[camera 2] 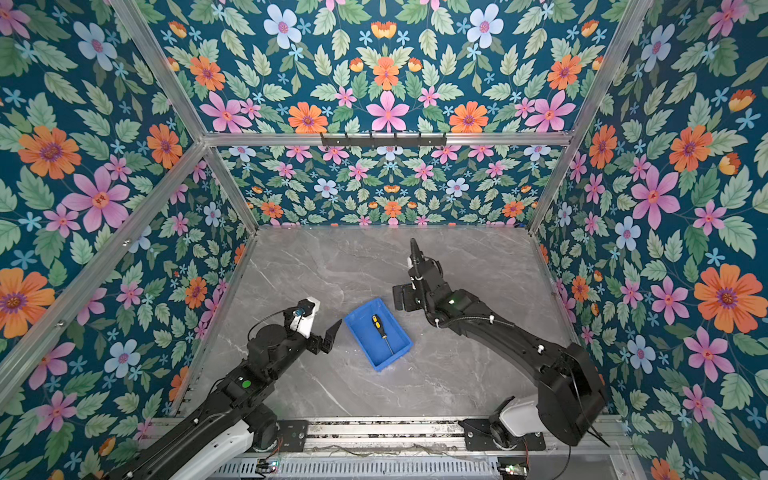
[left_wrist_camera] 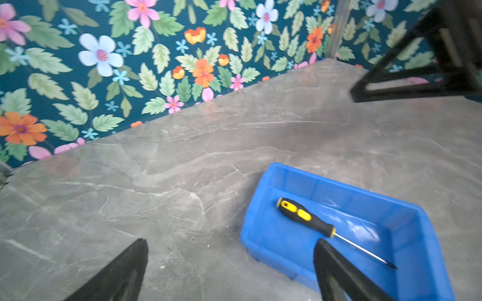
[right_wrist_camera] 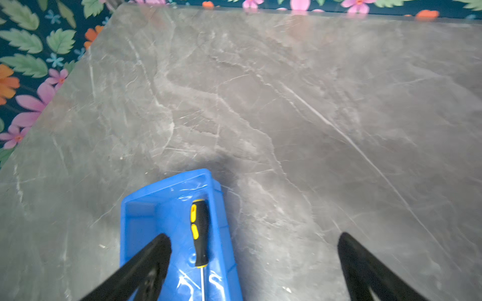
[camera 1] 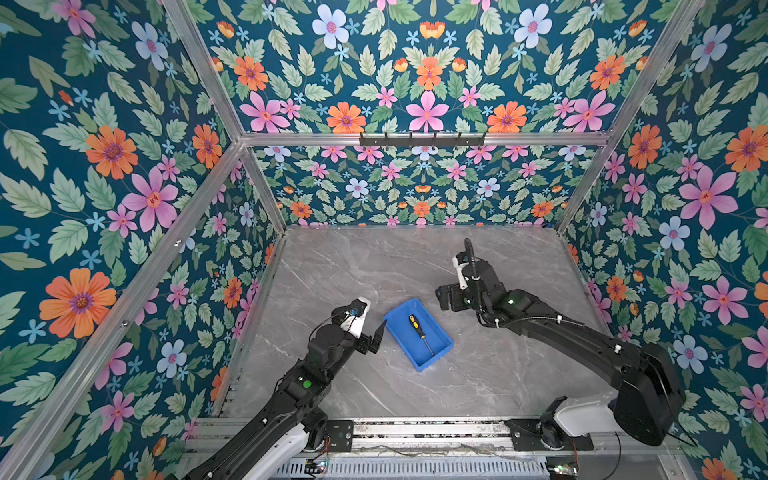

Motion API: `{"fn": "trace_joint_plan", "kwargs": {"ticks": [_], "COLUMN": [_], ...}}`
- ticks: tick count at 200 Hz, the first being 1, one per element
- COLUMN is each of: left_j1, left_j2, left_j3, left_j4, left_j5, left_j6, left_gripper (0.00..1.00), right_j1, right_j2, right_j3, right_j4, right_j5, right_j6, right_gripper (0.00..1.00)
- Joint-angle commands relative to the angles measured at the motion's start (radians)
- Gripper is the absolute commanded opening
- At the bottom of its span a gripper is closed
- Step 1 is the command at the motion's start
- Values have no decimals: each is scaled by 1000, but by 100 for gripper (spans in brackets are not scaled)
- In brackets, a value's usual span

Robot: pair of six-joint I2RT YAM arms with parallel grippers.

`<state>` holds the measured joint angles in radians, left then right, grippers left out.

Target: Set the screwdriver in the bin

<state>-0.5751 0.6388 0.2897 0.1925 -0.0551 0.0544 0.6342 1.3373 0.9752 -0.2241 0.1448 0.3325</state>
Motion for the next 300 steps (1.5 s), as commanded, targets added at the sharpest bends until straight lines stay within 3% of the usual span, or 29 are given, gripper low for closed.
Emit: {"fn": "trace_joint_plan", "kwargs": {"ticks": [1, 51, 81, 115, 142, 165, 191, 209, 239, 256, 300], "left_j1": [71, 274, 379, 425, 461, 487, 528, 550, 553, 557, 560], "left_j2": [22, 204, 346, 479, 618, 711, 772, 838, 987, 961, 977], "left_j3": [-21, -82, -102, -121, -171, -134, -38, -43, -62, -18, -4], "left_j4": [165, 418, 566, 682, 920, 987, 889, 1005, 1194, 1046, 1056], "left_j5": [-20, -6, 8, -35, -17, 36, 76, 125, 72, 39, -8], "left_j6": [-28, 6, 8, 62, 85, 97, 39, -1, -18, -35, -51], "left_gripper": [100, 100, 100, 100, 100, 100, 100, 100, 100, 100, 100], "right_j1": [-60, -307, -411, -496, -551, -583, -633, -660, -688, -688, -688], "right_j2": [-89, -314, -347, -301, -206, -114, -40, 22, 72, 107, 99], "right_j3": [-93, -345, -440, -548, -622, -642, -627, -622, -629, -663, -659], "right_j4": [113, 253, 346, 494, 686, 818, 901, 960, 1008, 1111, 1089], "right_j5": [62, 98, 100, 45, 24, 5, -79, -120, -185, -197, -191], "right_j6": [-16, -84, -199, -273, -292, -293, -270, -262, -259, -265, -271], "right_gripper": [99, 99, 99, 99, 99, 99, 99, 99, 99, 99, 99]}}
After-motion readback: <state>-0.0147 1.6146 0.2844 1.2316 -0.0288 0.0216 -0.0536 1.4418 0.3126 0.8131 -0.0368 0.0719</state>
